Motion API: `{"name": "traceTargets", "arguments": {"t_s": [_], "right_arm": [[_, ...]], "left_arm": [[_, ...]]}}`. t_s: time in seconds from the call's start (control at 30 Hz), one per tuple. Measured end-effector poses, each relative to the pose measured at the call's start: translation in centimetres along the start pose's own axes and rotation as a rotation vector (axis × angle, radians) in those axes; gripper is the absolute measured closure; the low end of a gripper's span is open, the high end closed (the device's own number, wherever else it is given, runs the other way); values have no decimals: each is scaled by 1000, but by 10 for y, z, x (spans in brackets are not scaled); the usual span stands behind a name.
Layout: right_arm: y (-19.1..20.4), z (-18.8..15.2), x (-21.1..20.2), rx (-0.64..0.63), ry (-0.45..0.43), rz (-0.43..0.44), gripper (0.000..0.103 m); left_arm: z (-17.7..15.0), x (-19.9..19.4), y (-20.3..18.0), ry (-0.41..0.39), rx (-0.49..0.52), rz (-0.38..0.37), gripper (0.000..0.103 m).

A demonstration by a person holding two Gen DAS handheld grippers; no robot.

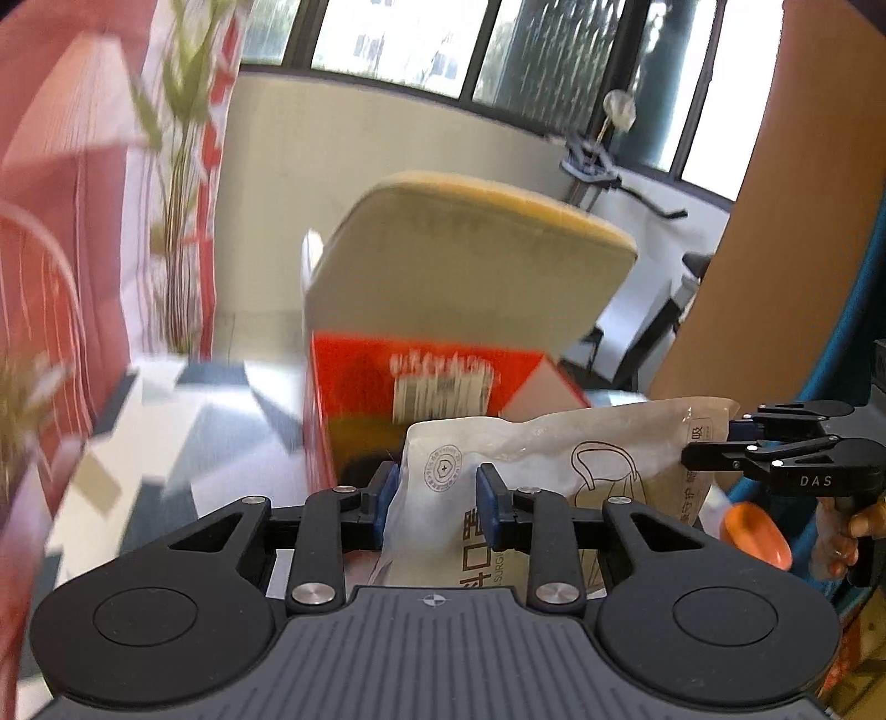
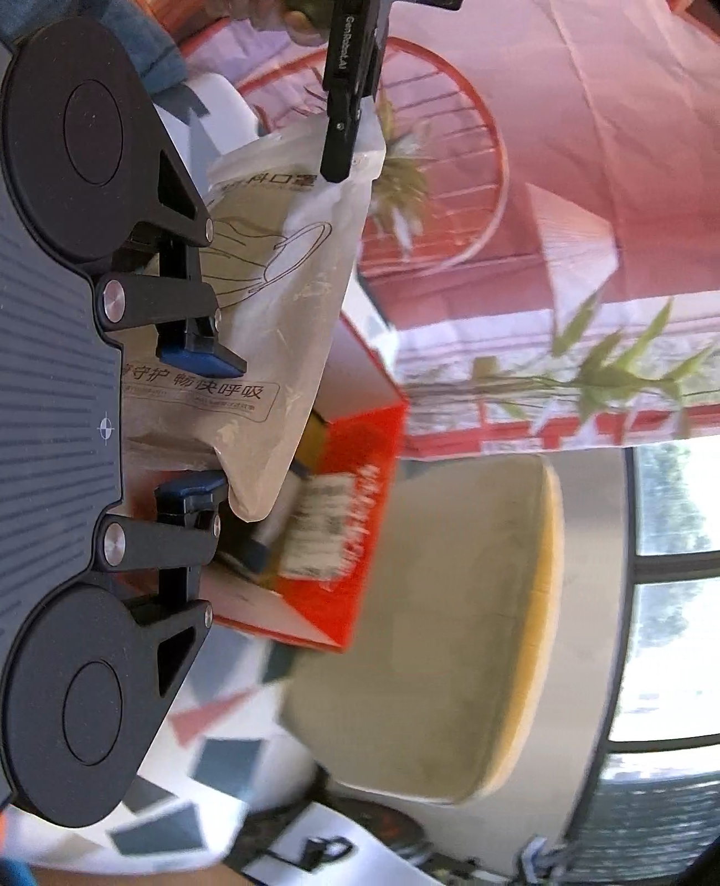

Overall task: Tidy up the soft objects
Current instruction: 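Lift the mask packet with both grippers and carry it over the red box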

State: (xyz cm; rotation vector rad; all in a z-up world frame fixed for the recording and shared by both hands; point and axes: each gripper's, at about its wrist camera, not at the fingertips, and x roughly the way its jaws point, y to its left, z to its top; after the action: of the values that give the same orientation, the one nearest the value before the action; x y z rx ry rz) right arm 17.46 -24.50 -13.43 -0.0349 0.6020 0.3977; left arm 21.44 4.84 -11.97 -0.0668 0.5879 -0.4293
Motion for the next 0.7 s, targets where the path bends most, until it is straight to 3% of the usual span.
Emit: {"name": "traceTargets", "arguments": {"t_s": [0.27, 0.7], "right_arm": [[-16, 40, 3, -109, -89, -102, 72], [-45, 62, 58, -287, -177, -301, 80]], "left_arm": [[47, 30, -5, -86, 31, 3, 71], [98, 119, 12, -127, -26, 1, 71]]}}
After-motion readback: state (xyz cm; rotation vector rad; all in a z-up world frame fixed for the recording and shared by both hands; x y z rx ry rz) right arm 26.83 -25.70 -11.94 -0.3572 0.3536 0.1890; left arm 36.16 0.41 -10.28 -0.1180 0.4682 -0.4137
